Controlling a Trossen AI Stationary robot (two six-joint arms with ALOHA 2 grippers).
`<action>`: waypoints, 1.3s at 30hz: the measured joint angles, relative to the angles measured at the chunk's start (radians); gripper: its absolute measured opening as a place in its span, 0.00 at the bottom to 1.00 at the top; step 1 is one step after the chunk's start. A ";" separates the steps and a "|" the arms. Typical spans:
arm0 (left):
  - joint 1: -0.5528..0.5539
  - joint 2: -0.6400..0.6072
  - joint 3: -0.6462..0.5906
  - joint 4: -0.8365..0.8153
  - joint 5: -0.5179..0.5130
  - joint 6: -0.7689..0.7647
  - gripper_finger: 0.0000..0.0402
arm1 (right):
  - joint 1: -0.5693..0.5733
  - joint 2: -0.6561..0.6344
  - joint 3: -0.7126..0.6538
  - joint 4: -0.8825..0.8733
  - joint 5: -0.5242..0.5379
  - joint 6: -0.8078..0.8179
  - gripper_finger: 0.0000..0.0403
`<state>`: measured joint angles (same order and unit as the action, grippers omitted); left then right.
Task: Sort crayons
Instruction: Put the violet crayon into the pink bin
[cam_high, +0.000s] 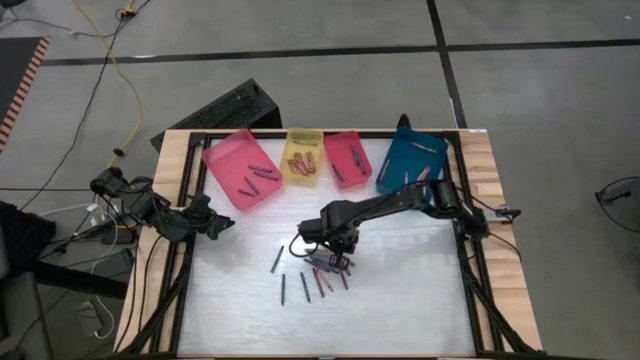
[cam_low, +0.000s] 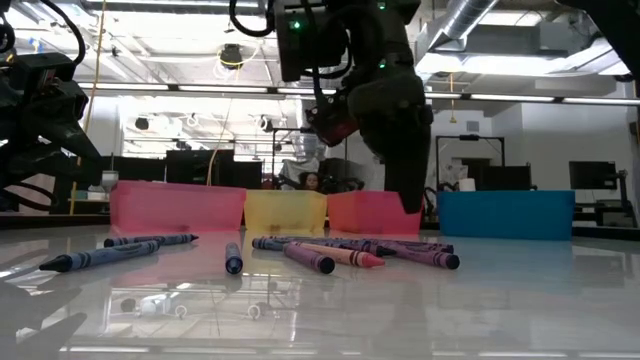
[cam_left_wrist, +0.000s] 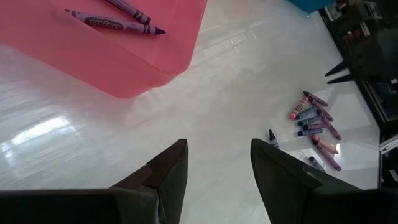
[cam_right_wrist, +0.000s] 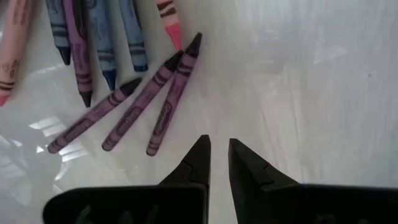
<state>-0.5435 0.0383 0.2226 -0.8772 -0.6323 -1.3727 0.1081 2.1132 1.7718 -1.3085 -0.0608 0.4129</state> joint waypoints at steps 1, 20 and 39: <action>0.000 0.000 0.000 0.000 0.000 0.000 0.41 | 0.003 -0.001 0.000 0.001 -0.002 0.001 0.13; 0.000 0.000 0.000 0.000 0.000 0.000 0.41 | 0.065 -0.003 -0.045 0.098 -0.001 -0.002 0.13; 0.000 0.000 0.000 0.000 -0.001 0.000 0.41 | 0.089 0.001 -0.103 0.205 0.024 0.012 0.13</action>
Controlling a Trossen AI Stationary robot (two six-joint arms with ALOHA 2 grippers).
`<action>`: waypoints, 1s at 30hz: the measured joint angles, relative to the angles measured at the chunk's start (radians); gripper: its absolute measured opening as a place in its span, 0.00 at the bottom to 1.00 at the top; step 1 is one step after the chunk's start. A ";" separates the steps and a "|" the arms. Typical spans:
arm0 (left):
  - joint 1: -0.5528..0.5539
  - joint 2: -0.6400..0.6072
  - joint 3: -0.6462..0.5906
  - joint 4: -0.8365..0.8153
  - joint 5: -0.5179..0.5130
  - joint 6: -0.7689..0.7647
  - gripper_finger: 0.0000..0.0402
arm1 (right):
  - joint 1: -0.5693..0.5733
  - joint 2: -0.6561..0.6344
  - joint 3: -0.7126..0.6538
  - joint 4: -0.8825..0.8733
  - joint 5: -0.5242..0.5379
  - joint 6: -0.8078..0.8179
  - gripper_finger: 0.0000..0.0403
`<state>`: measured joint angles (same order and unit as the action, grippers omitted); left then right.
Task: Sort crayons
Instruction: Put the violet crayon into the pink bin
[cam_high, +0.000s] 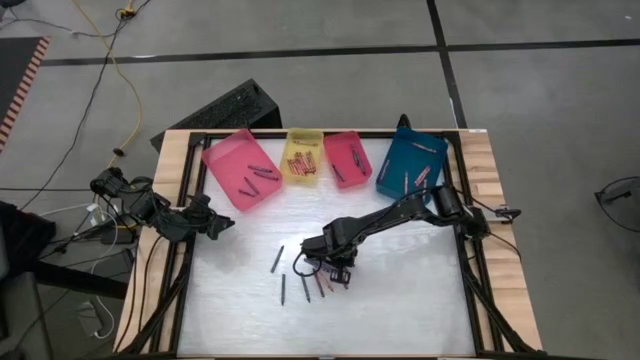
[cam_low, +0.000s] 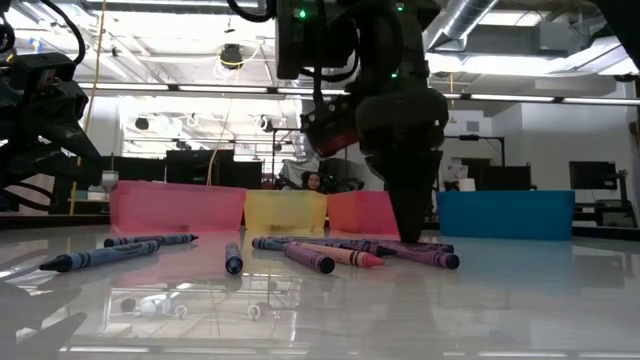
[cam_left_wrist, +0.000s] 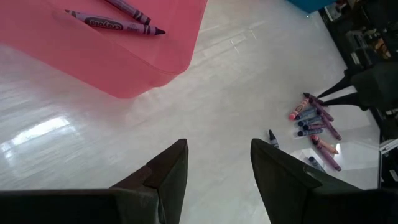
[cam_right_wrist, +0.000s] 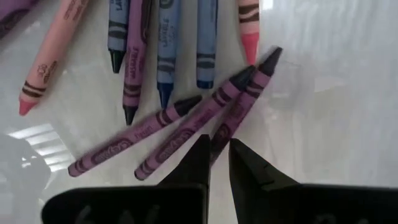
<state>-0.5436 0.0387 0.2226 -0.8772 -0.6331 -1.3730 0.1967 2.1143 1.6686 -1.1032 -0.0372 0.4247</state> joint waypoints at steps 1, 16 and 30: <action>0.000 0.000 0.000 0.000 0.000 0.000 0.41 | 0.000 -0.001 -0.008 0.008 -0.009 0.002 0.13; 0.000 0.000 0.000 0.000 0.000 0.000 0.41 | 0.000 0.001 -0.014 0.012 0.010 -0.025 0.05; 0.000 0.000 0.000 0.000 0.000 0.000 0.41 | -0.015 0.000 -0.013 0.001 0.013 -0.033 0.01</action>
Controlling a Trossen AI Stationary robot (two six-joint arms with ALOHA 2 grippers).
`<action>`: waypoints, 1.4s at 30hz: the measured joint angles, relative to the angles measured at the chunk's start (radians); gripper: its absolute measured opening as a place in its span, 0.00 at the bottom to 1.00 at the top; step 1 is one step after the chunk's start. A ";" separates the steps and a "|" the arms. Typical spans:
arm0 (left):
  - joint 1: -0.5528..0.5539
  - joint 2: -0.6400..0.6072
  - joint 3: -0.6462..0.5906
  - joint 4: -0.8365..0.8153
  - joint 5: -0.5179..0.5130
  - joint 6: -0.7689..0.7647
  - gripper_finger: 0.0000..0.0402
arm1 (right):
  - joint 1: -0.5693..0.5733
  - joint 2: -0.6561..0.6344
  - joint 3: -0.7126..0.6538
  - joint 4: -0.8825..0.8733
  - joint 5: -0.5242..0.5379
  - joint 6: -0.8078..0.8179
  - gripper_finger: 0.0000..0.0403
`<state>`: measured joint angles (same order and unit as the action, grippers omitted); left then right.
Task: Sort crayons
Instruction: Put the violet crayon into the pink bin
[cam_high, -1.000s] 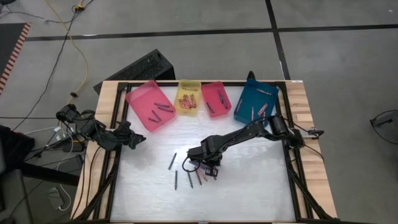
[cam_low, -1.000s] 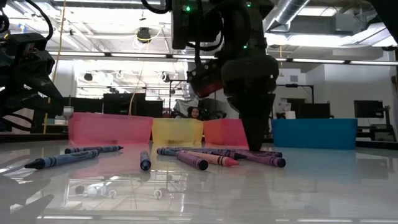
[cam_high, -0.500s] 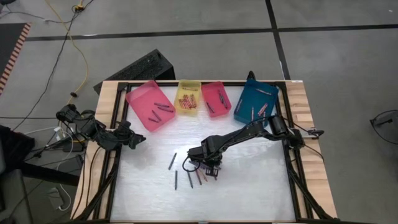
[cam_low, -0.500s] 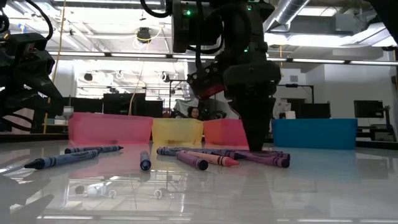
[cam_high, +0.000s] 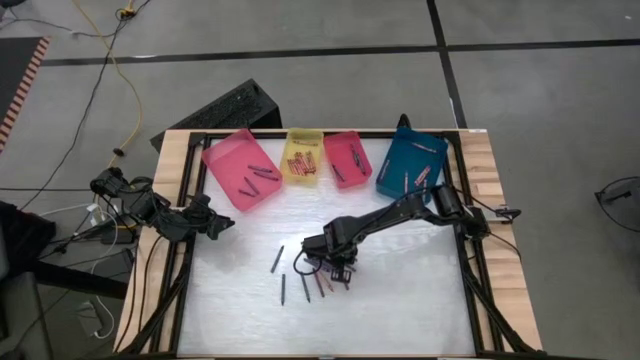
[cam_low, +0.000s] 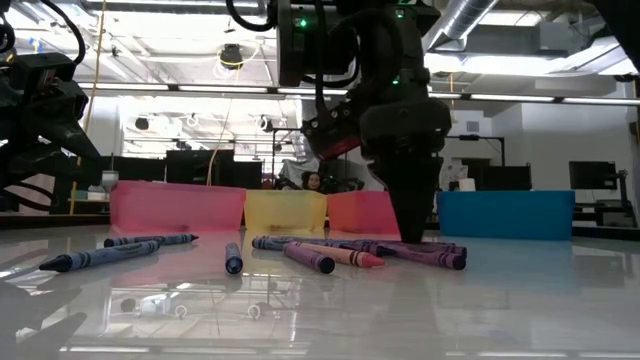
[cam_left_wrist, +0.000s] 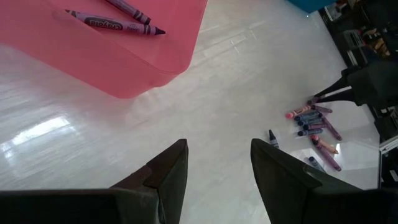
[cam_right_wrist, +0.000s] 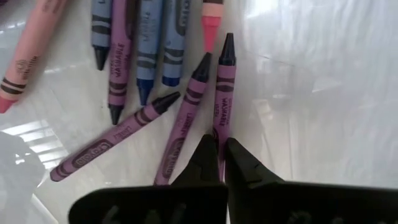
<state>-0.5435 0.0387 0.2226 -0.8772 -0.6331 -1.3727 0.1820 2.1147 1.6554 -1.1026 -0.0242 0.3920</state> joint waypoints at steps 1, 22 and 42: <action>0.000 0.000 0.000 0.000 0.000 0.000 0.41 | -0.003 0.000 0.000 0.000 0.000 0.000 0.01; 0.000 0.000 0.000 0.000 0.000 0.000 0.41 | -0.088 0.000 0.040 0.253 0.024 -0.138 0.00; 0.000 0.000 0.000 0.000 -0.001 0.000 0.41 | -0.162 0.000 0.040 0.759 0.027 -0.322 0.01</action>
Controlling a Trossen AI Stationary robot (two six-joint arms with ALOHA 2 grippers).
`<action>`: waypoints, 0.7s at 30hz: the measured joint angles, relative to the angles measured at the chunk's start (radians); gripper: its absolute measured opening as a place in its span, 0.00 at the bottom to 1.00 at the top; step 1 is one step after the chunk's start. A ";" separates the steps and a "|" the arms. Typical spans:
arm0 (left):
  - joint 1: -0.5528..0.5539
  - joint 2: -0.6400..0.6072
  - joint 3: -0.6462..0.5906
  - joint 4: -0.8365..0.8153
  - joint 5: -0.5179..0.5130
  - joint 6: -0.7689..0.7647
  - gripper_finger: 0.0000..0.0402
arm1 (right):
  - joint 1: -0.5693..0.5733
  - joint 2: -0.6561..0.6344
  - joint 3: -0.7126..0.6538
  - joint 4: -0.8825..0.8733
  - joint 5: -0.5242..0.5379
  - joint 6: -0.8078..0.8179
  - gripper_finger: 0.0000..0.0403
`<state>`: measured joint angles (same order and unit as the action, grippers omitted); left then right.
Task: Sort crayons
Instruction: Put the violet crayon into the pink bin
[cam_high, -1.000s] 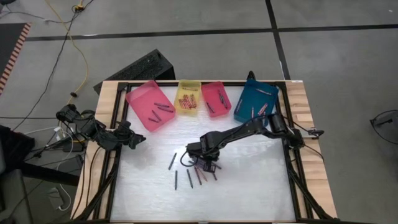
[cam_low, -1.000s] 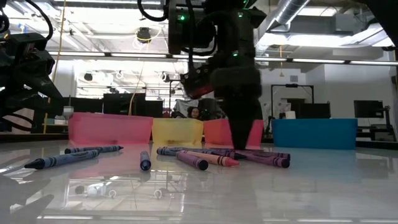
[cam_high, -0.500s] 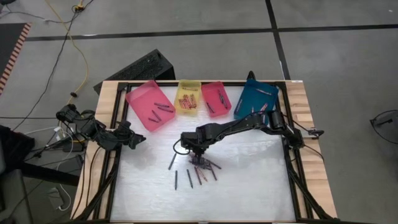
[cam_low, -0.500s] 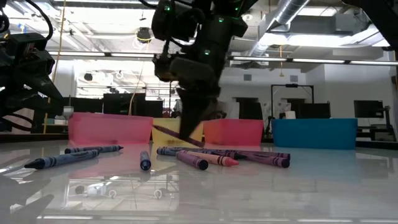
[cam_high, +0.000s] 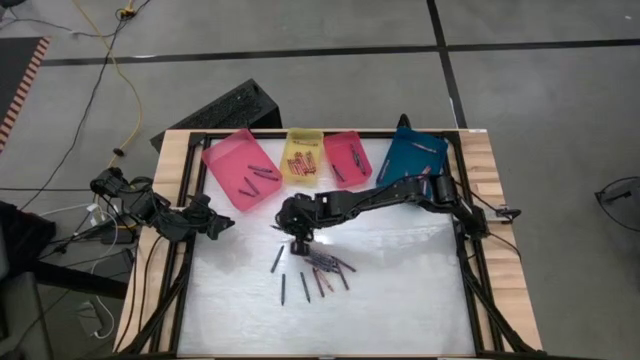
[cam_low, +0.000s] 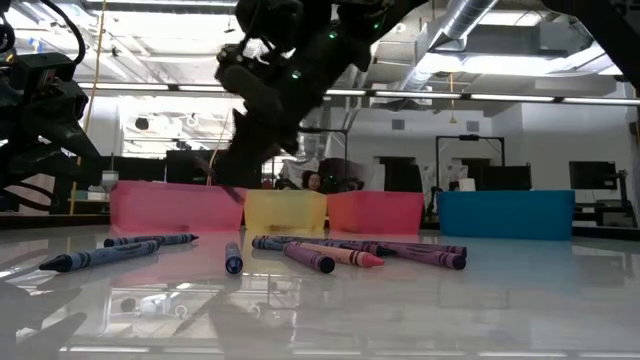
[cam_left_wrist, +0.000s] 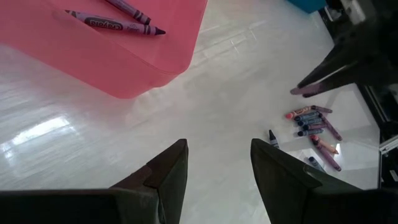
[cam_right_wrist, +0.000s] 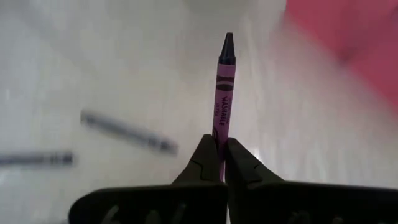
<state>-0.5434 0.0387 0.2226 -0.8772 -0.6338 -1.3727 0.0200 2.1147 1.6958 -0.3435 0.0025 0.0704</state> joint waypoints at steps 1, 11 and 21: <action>0.000 0.000 0.000 0.000 0.000 0.000 0.41 | -0.007 0.000 0.000 0.042 0.000 0.000 0.01; 0.000 0.000 0.000 0.000 0.000 0.000 0.41 | -0.107 0.000 0.000 0.397 -0.001 0.000 0.01; 0.000 0.000 0.000 0.000 0.000 0.000 0.41 | -0.245 0.000 0.000 0.515 -0.001 0.061 0.01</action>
<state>-0.5435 0.0387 0.2226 -0.8772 -0.6336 -1.3729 -0.2251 2.1147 1.6958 0.1714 0.0013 0.1318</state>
